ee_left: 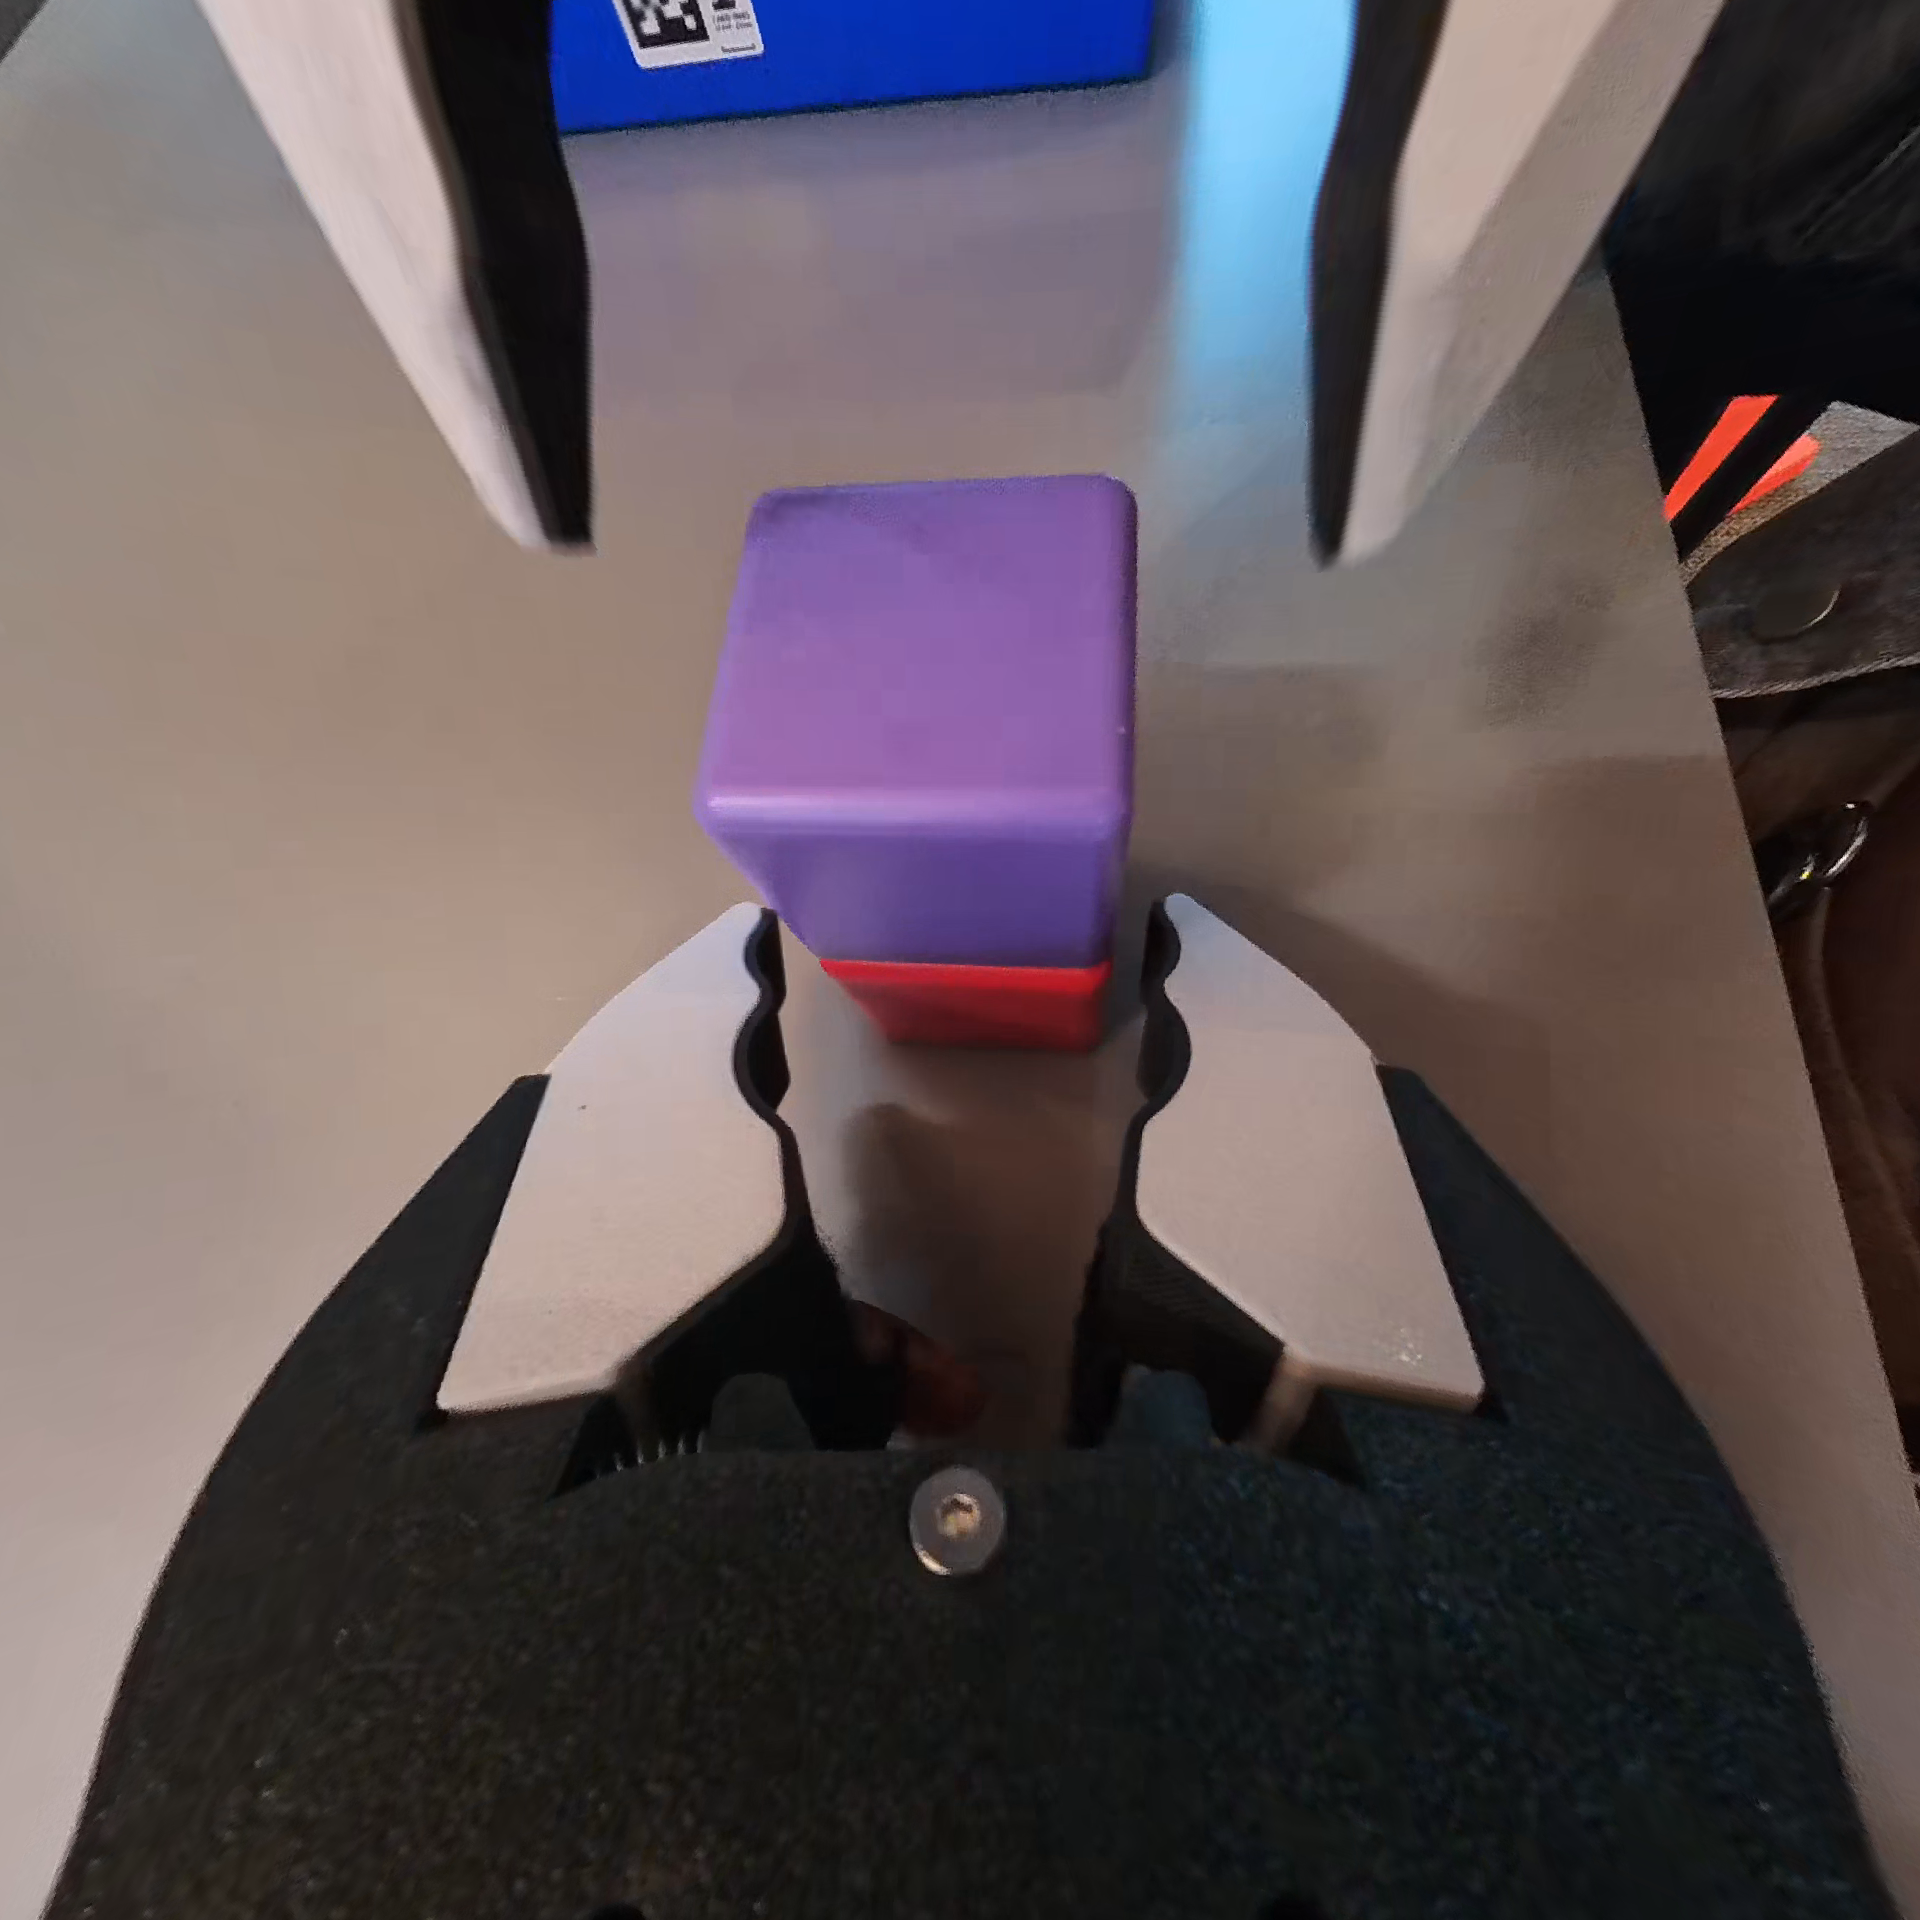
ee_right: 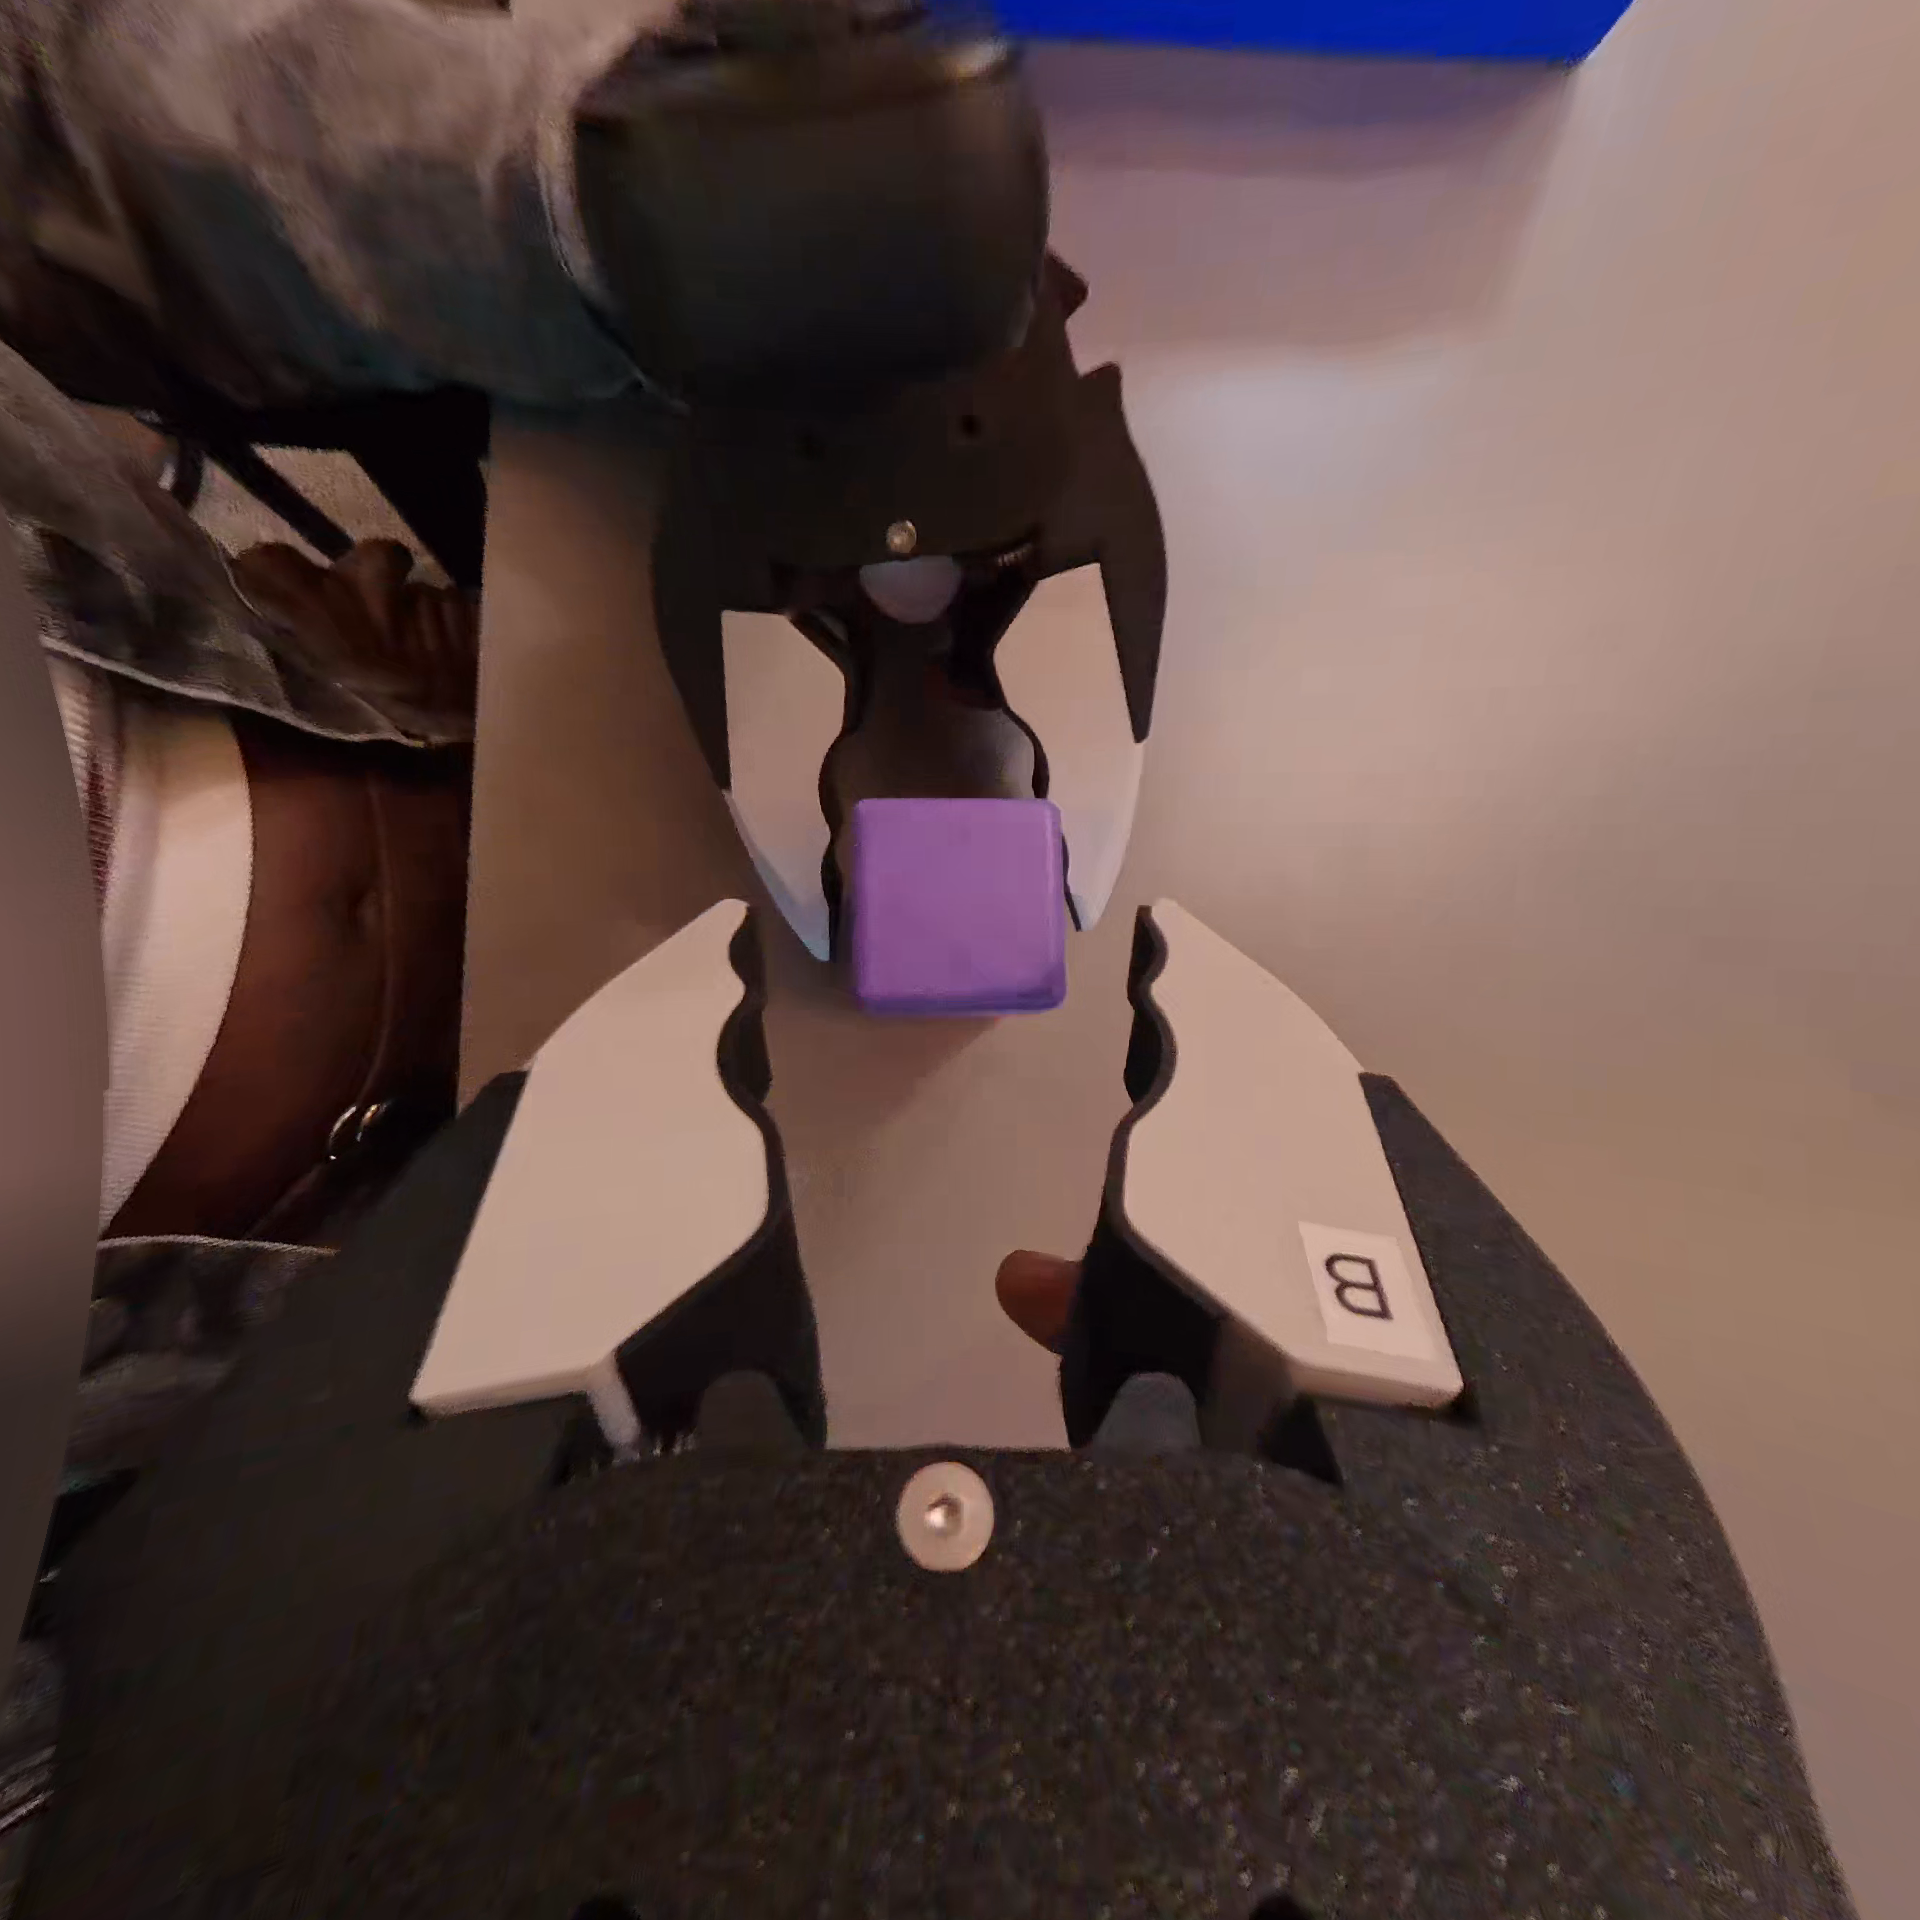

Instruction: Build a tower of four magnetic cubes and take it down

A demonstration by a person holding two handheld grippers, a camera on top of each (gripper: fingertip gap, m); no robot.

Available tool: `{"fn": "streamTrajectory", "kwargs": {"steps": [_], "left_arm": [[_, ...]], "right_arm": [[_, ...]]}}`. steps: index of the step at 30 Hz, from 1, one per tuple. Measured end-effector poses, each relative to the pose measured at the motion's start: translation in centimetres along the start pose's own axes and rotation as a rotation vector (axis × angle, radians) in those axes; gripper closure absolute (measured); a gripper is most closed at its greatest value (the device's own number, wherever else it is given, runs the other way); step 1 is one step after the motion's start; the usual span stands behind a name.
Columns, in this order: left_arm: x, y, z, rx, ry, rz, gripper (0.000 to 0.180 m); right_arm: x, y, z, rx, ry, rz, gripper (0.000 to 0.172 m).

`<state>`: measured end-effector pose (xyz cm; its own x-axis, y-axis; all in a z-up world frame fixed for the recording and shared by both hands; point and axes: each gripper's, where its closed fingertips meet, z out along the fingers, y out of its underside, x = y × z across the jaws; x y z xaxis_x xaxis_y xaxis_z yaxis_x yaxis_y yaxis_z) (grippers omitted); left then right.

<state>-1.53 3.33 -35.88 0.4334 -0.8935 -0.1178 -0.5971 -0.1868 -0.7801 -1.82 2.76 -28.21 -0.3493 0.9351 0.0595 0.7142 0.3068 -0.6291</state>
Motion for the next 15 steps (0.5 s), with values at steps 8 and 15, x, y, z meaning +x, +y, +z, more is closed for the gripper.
{"fn": "streamTrajectory", "kwargs": {"steps": [8, 15], "left_arm": [[0.0, 0.0, 0.0, 0.0, -0.002, -0.005, 0.131], [-0.4, 0.4, -0.2, -0.014, -0.011, -0.024, 0.131]], "right_arm": [[0.3, 0.6, 2.0, -0.055, 0.035, -0.048, 0.125], [1.7, 0.0, -1.9, 0.161, 0.091, 0.065, 0.125]]}}
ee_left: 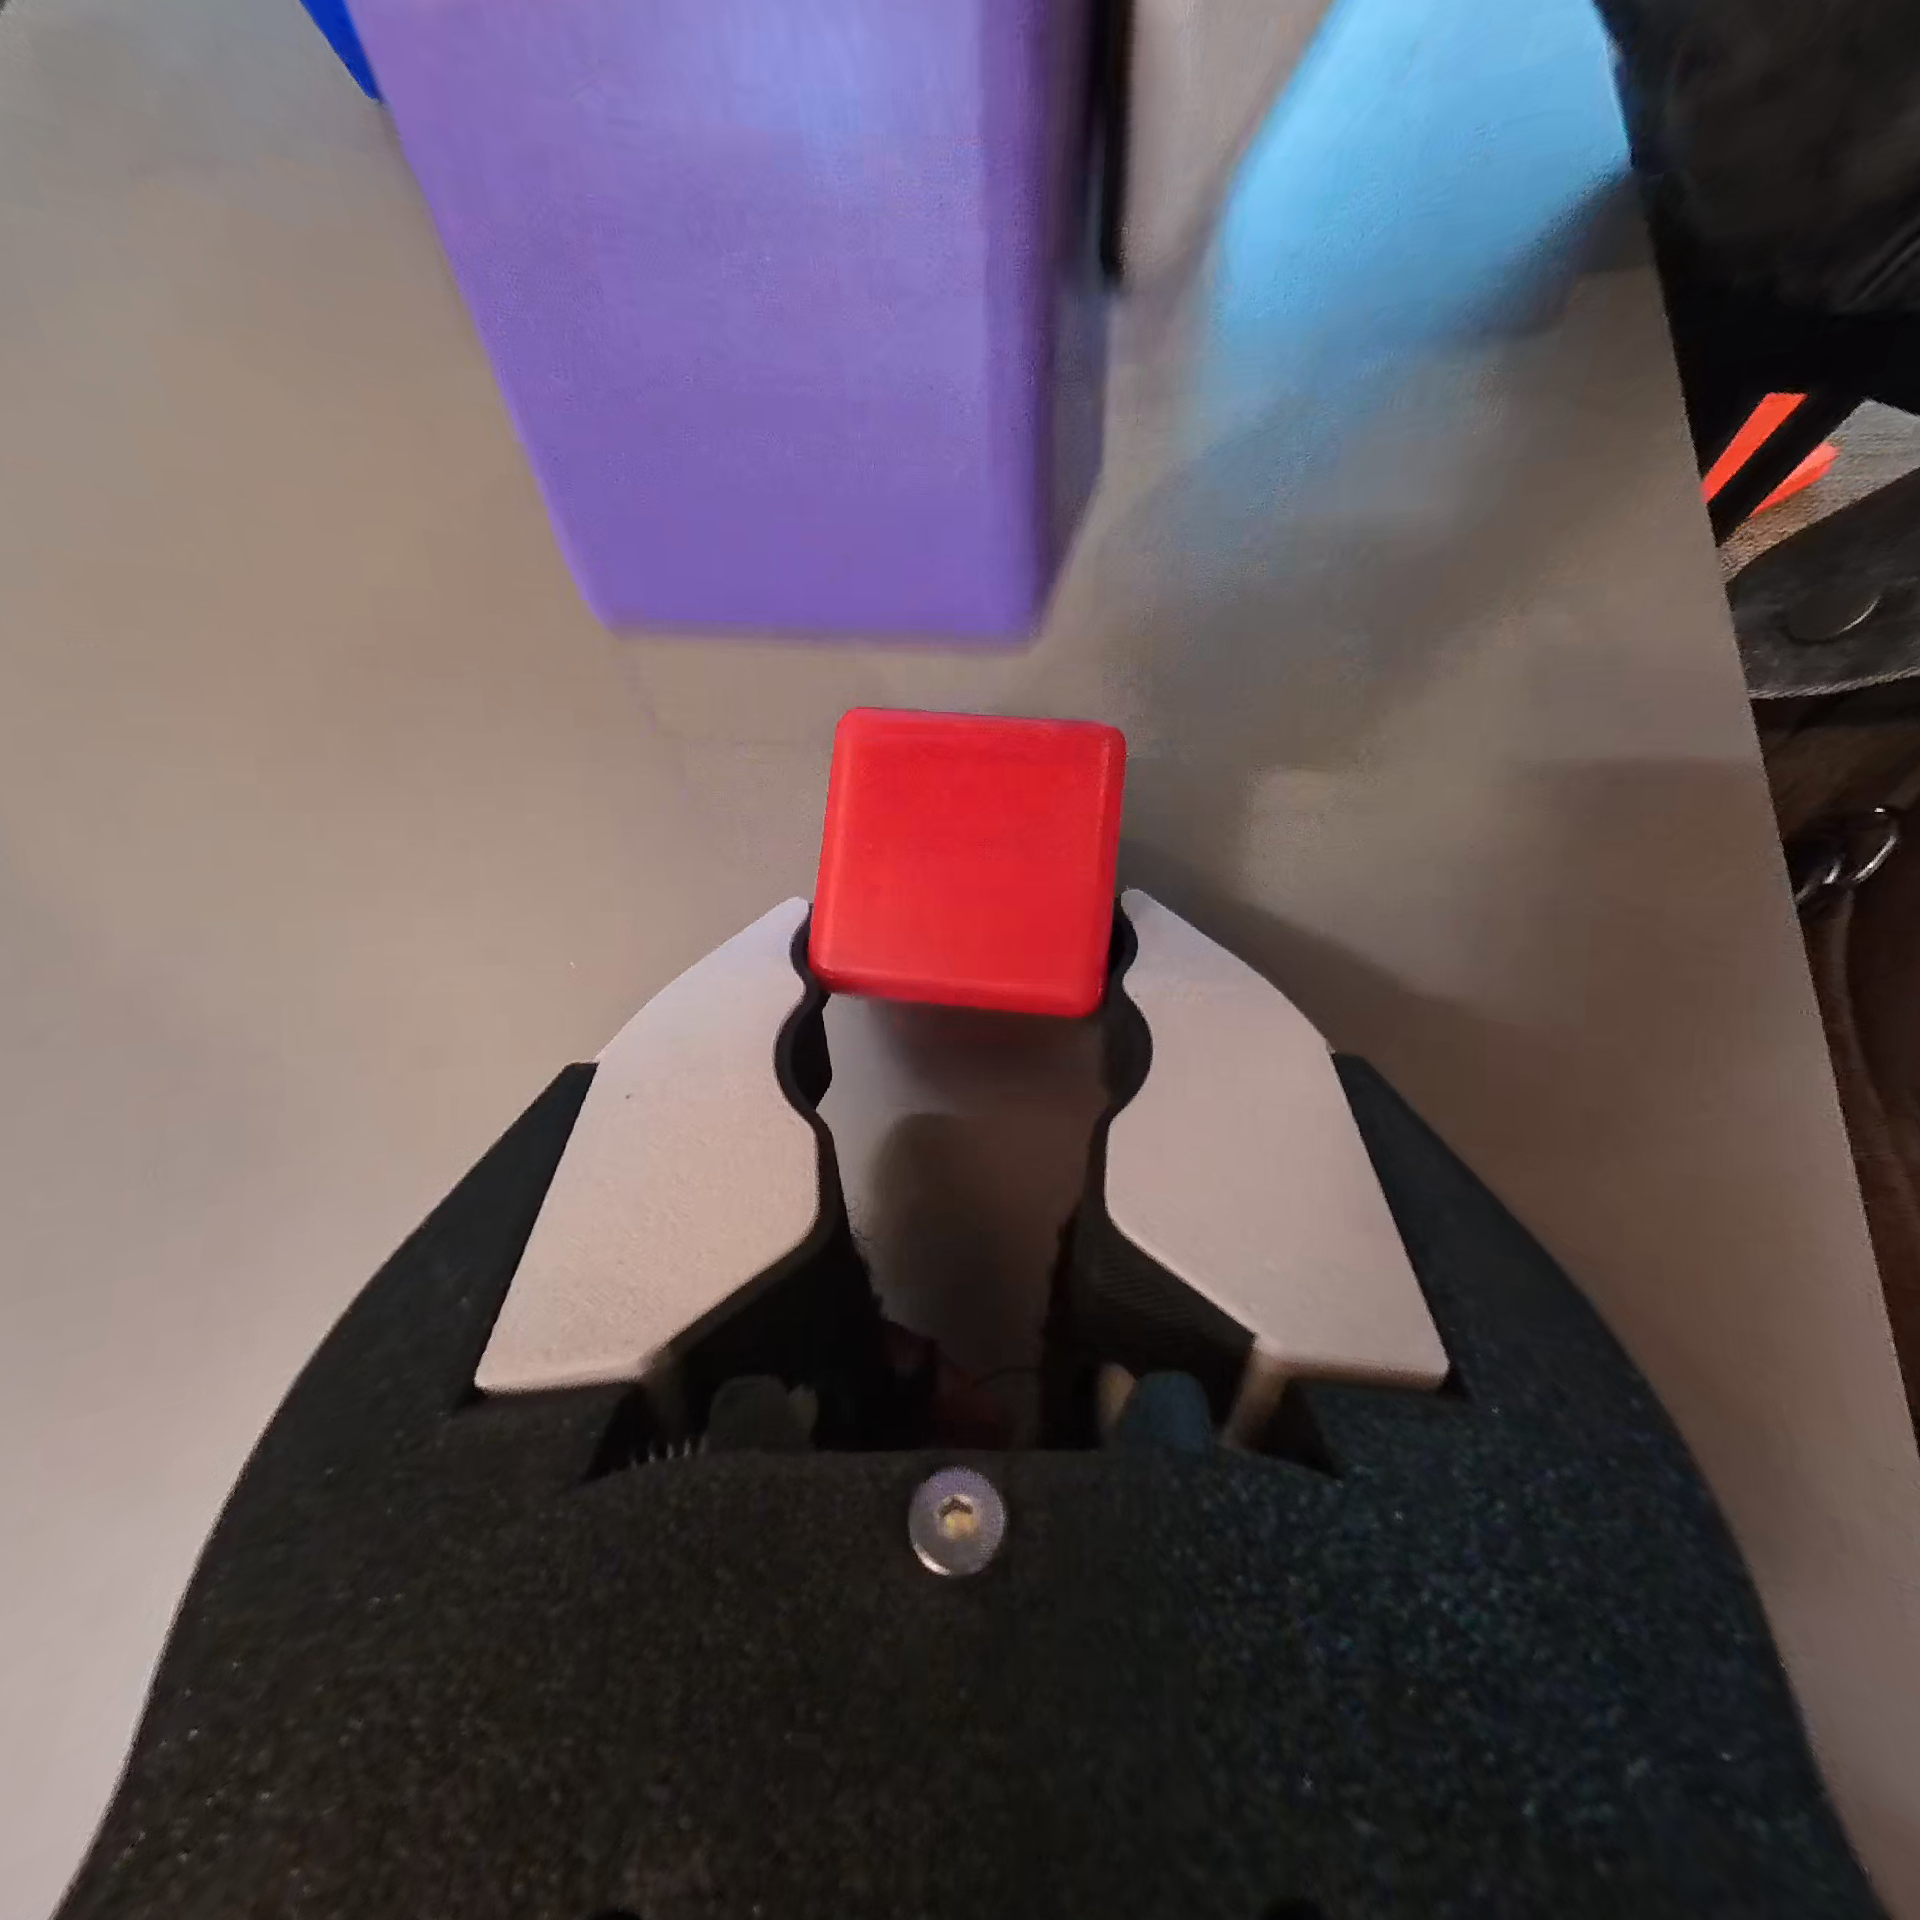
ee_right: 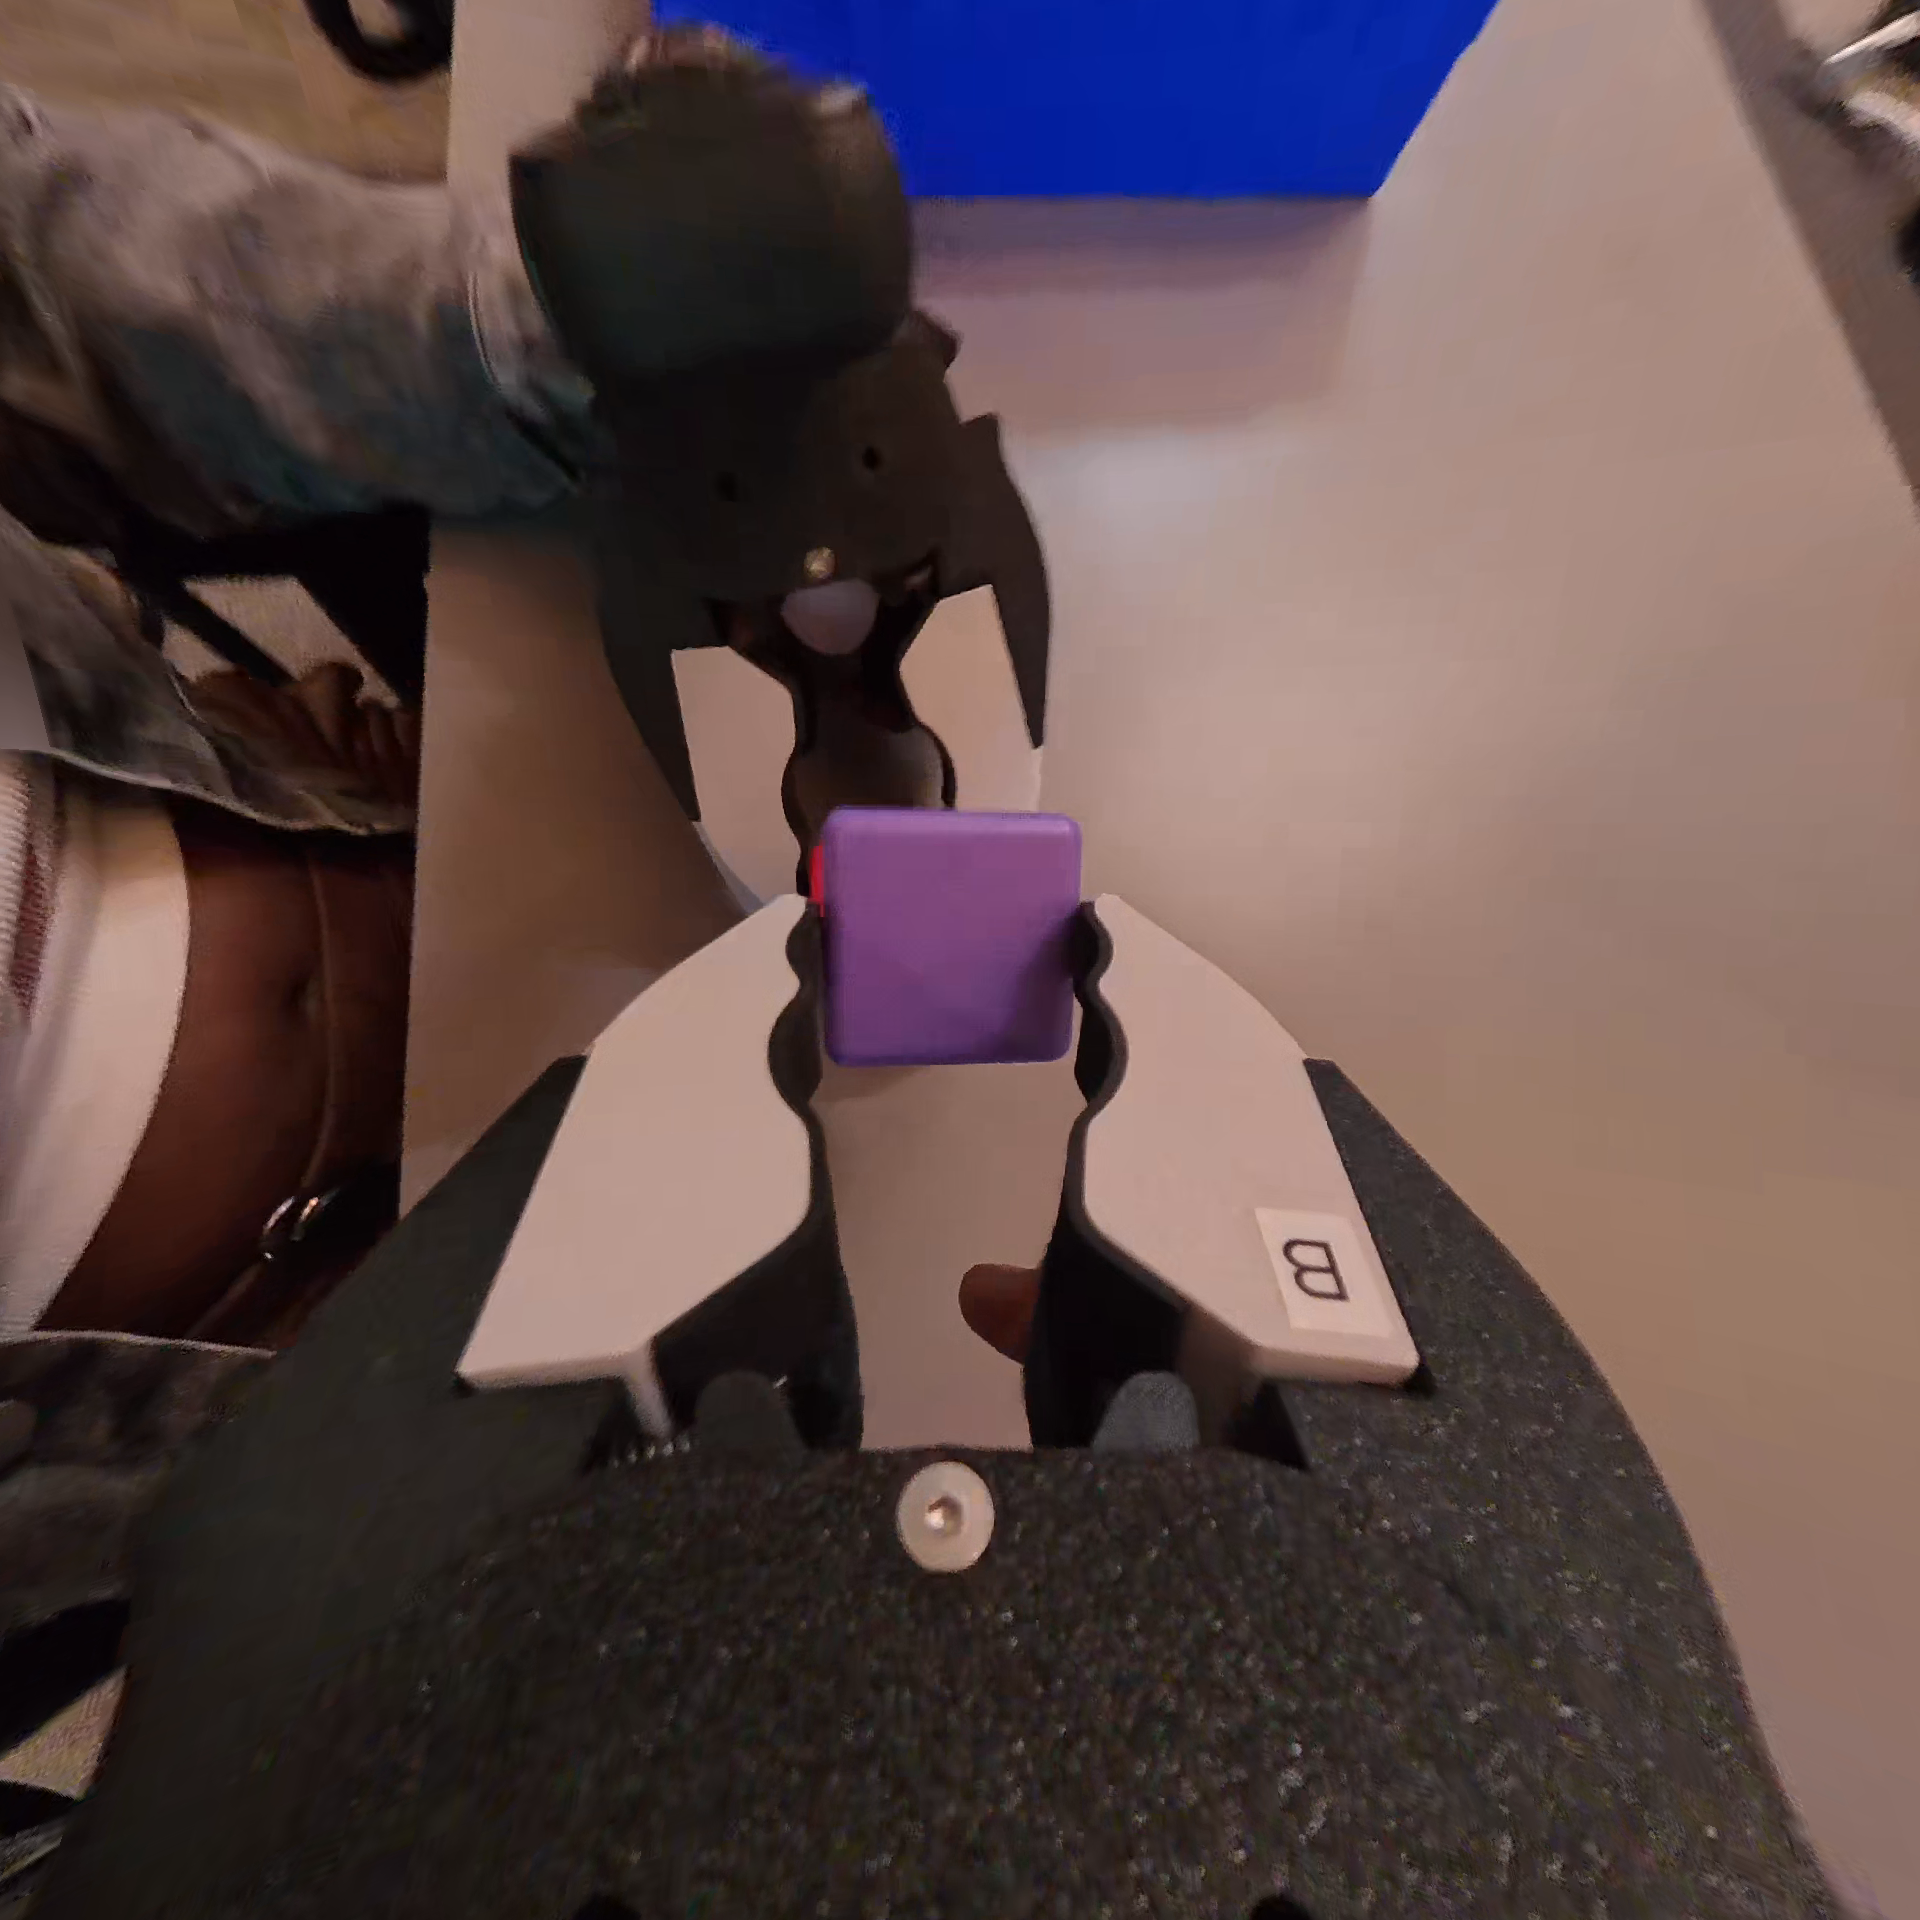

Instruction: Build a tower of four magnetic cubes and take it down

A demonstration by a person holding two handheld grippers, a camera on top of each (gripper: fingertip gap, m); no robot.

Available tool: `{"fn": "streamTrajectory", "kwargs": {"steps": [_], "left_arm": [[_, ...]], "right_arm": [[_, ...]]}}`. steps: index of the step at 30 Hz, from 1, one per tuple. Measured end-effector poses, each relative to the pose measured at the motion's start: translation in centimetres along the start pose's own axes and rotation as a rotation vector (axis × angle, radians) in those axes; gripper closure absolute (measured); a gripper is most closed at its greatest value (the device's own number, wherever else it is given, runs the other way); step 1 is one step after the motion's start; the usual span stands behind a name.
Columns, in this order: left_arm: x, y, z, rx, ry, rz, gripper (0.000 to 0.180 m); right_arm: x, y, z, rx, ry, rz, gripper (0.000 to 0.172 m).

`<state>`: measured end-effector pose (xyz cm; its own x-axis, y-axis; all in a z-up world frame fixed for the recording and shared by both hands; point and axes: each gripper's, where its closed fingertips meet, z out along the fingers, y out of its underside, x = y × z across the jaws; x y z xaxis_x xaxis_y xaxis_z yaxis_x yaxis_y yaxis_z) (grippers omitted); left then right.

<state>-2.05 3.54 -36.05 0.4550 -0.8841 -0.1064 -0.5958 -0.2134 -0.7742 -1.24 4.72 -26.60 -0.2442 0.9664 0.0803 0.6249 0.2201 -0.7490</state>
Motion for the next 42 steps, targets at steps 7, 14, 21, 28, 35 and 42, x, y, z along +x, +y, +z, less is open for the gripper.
{"fn": "streamTrajectory", "kwargs": {"steps": [7, 14, 21, 28, 35, 42], "left_arm": [[0.0, -0.1, 0.0, 0.002, -0.005, 0.015, 0.131], [0.1, -0.2, 0.2, 0.004, -0.011, 0.041, 0.131], [0.0, -0.2, 0.2, 0.005, -0.008, 0.039, 0.131], [0.1, -0.2, 0.2, 0.005, -0.002, 0.043, 0.131], [0.1, 0.0, 0.3, -0.006, 0.0, 0.049, 0.13], [-0.1, -2.5, -1.5, 0.142, 0.028, -0.019, 0.072]], "right_arm": [[4.3, 1.3, -11.2, 0.044, 0.382, 0.109, 0.125], [8.1, 12.8, -21.8, -0.257, 0.808, 0.472, 0.125], [9.7, 22.8, -20.3, -0.424, 0.756, 0.721, 0.126], [9.4, 25.6, -17.8, -0.518, 0.653, 0.771, 0.125], [9.7, 26.0, -17.9, -0.489, 0.681, 0.814, 0.113], [11.6, 13.0, -22.0, 0.126, 0.891, 0.523, 0.08]]}}
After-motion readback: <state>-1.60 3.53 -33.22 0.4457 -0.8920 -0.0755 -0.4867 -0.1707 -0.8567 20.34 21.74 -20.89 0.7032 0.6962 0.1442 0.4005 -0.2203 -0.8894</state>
